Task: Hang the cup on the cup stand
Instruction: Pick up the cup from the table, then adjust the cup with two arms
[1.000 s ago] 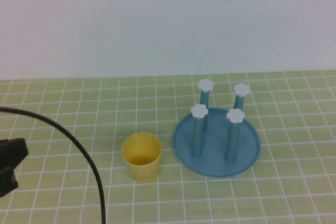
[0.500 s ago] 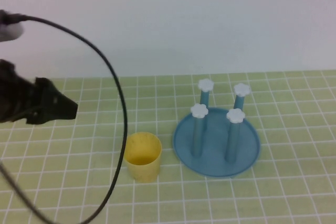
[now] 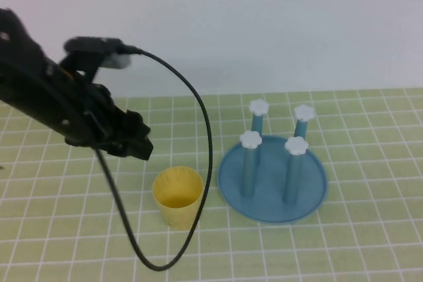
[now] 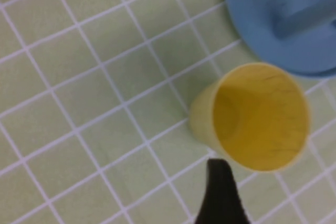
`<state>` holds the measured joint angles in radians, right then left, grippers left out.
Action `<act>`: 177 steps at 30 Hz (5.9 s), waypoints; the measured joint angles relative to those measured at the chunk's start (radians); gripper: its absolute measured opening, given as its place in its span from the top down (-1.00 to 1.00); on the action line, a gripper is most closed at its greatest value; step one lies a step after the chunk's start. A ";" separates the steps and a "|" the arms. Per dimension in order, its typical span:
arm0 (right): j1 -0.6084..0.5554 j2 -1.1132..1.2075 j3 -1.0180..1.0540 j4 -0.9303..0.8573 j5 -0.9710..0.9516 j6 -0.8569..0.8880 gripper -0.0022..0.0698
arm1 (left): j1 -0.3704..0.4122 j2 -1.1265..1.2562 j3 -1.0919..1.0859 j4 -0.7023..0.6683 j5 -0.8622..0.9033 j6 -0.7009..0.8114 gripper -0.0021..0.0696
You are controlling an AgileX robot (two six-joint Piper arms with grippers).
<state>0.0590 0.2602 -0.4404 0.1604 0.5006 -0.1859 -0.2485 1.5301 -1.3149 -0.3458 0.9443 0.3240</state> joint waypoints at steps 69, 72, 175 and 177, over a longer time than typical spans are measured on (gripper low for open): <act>0.000 0.055 -0.096 0.239 0.208 -0.641 0.76 | -0.378 0.042 -0.110 -0.631 -0.119 0.280 0.94; 0.000 0.078 -0.125 0.267 0.284 -0.679 0.36 | -0.462 0.066 -0.110 -0.673 -0.152 0.291 0.94; 0.000 0.336 -0.148 0.312 0.362 -0.909 -0.53 | -0.603 0.148 -0.282 -0.839 0.115 0.457 -0.22; 0.000 0.336 -0.148 0.312 0.362 -0.909 -0.53 | -0.621 0.148 -0.282 -0.811 0.085 0.457 -0.22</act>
<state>0.0590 0.5963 -0.5880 0.4725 0.8623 -1.0947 -0.8693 1.6783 -1.5968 -1.1570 1.0293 0.7812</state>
